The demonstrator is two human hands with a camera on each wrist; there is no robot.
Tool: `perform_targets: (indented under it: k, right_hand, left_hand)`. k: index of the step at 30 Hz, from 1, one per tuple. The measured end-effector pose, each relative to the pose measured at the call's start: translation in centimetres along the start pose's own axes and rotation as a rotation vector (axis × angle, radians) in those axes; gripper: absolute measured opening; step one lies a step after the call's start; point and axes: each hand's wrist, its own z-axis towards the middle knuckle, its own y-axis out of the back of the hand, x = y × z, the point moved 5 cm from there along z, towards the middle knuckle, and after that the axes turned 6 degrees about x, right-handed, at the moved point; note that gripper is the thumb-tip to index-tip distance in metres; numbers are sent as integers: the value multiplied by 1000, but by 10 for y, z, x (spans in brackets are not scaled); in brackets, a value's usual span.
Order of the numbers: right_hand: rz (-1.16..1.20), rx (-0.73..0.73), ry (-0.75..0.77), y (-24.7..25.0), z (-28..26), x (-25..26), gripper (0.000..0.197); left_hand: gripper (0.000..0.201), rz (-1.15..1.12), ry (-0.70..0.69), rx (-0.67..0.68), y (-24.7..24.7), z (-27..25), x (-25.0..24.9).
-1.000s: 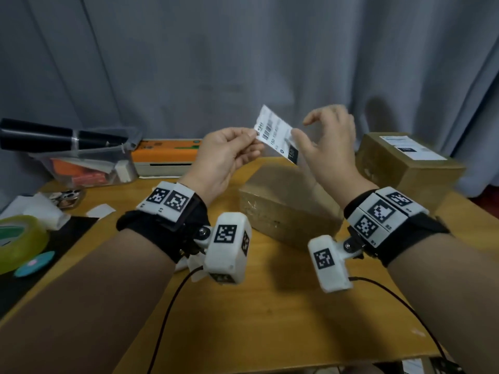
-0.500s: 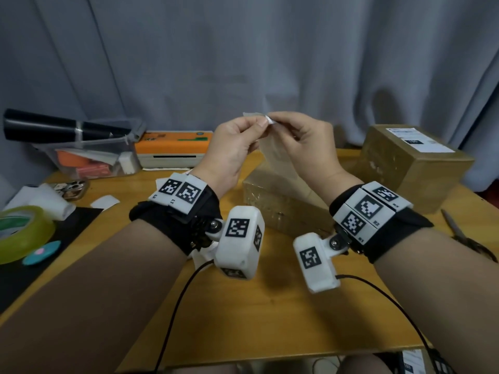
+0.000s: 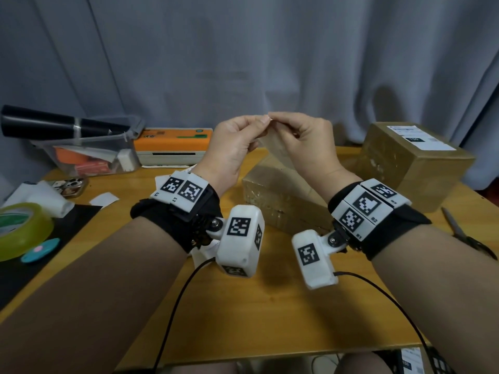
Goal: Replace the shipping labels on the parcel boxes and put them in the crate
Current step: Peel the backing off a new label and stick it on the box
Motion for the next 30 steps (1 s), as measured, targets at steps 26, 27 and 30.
perform_targets:
  k: [26,27,30]
  right_hand:
    - [207,101,-165,-2,-5,-9,7]
    - [212,101,-170,-2,-5,-11,7]
    - [207,112,-173,-3,-5,-12,5]
  left_hand:
    - [13,503,-148,5,2,7,0]
    - [12,526,-155,7,2,7,0]
    - [10,565,-177,18,3,8,-1]
